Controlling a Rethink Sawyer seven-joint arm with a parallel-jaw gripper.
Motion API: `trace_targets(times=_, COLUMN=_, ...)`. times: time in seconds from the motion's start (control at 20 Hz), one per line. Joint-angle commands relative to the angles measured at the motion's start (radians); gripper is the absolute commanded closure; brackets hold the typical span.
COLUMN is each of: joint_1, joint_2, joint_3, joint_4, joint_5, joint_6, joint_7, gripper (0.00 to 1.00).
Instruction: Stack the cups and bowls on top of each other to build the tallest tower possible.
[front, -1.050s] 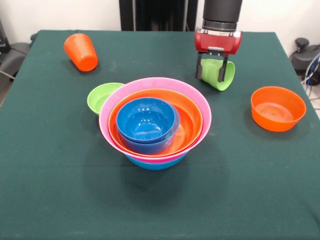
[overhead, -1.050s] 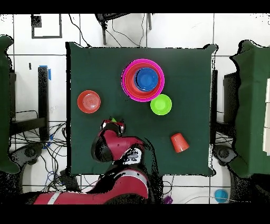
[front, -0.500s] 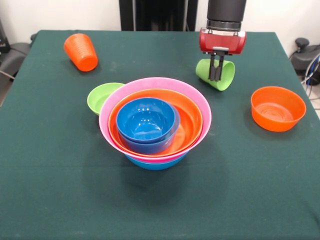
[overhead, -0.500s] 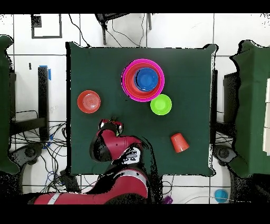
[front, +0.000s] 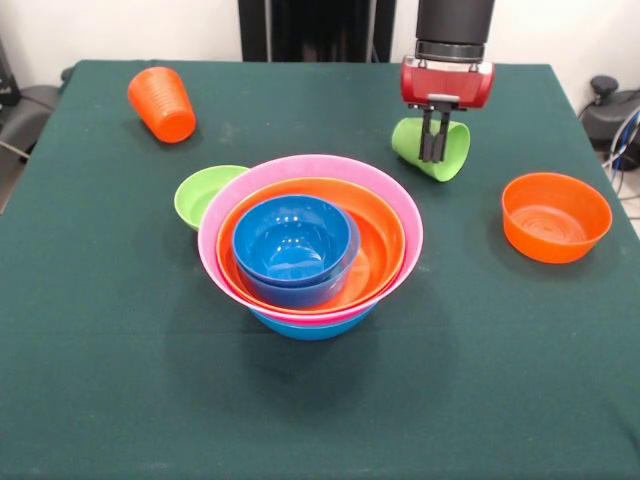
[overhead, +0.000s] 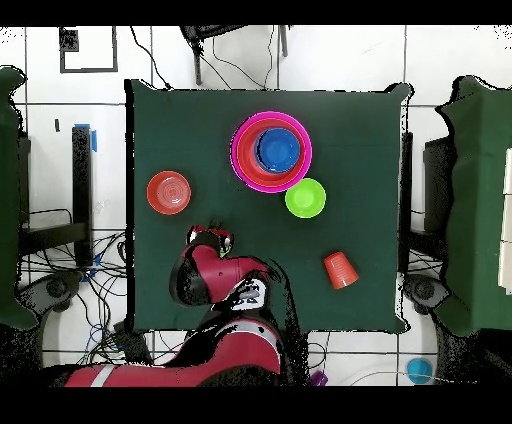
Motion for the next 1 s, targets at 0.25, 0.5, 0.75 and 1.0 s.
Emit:
trace_targets(times=0.25, joint_1=0.006, joint_2=0.017, joint_3=0.079, joint_4=0.008, joint_5=-0.009, joint_6=0.129, joint_7=0.084, gripper=1.0)
trace_targets(times=0.5, joint_1=0.03, joint_2=0.017, joint_3=0.058, joint_4=0.0, joint_5=0.002, joint_6=0.15, joint_7=0.076, gripper=0.0)
trace_targets(times=0.75, joint_1=0.035, joint_2=0.015, joint_3=0.053, joint_4=-0.001, joint_5=0.007, joint_6=0.162, joint_7=0.076, gripper=0.0)
trace_targets(times=1.0, joint_1=0.038, joint_2=0.015, joint_3=0.049, joint_4=-0.003, joint_5=0.011, joint_6=0.167, joint_7=0.077, gripper=0.0)
